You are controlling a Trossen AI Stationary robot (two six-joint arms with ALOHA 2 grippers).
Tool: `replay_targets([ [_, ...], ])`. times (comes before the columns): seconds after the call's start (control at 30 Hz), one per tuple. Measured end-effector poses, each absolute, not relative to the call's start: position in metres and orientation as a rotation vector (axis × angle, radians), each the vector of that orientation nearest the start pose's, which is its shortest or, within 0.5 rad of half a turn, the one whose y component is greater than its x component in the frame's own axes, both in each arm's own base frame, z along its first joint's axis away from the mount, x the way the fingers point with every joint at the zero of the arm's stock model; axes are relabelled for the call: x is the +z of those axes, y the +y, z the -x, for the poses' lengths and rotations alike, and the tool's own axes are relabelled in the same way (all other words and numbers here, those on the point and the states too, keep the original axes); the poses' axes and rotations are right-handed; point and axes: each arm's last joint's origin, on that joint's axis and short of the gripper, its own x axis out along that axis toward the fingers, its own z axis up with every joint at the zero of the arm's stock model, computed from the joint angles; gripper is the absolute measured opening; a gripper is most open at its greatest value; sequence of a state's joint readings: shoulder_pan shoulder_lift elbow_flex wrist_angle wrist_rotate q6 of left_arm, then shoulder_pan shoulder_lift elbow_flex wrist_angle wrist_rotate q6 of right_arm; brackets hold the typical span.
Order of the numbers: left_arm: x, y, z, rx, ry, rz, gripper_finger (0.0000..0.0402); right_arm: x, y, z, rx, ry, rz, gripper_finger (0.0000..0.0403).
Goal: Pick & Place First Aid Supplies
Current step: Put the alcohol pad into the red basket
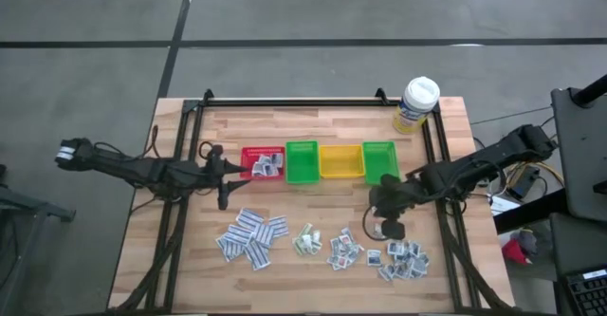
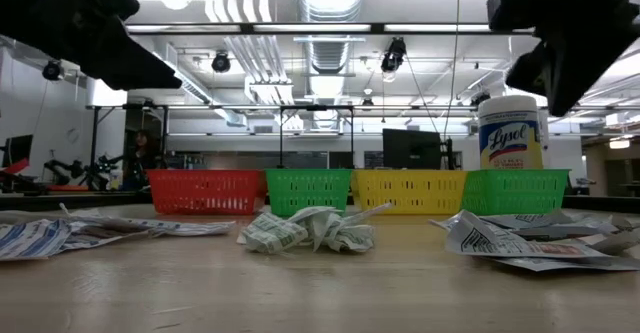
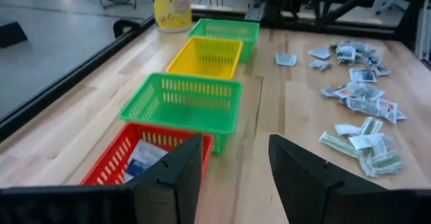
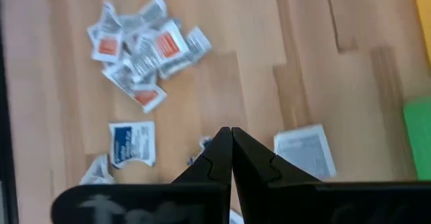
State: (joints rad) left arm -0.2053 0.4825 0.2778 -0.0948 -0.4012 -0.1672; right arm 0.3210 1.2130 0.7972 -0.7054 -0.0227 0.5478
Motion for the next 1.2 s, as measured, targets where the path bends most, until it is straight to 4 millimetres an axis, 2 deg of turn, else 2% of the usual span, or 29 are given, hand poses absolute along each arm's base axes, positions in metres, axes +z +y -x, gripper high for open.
replay_targets([
  [0.3, 0.201, -0.014, -0.123, 0.213, 0.242, 0.084, 0.017, 0.218, 0.067, -0.199, -0.092, 1.23, -0.384, 0.0008],
  [0.53, 0.2, -0.014, -0.123, 0.213, 0.243, 0.084, 0.017, 0.211, 0.063, -0.185, -0.239, 1.394, -0.482, 0.0008],
  [0.8, 0.191, -0.014, -0.122, 0.215, 0.254, 0.091, 0.017, 0.208, 0.064, -0.186, -0.241, 1.403, -0.505, 0.001],
  [1.07, 0.19, -0.015, -0.123, 0.192, 0.254, 0.071, 0.017, 0.207, 0.063, -0.186, -0.311, 1.384, -0.544, 0.0058],
  [1.2, 0.192, -0.015, -0.123, 0.182, 0.24, 0.05, 0.017, 0.205, 0.061, -0.186, -0.435, 1.341, -0.592, 0.009],
])
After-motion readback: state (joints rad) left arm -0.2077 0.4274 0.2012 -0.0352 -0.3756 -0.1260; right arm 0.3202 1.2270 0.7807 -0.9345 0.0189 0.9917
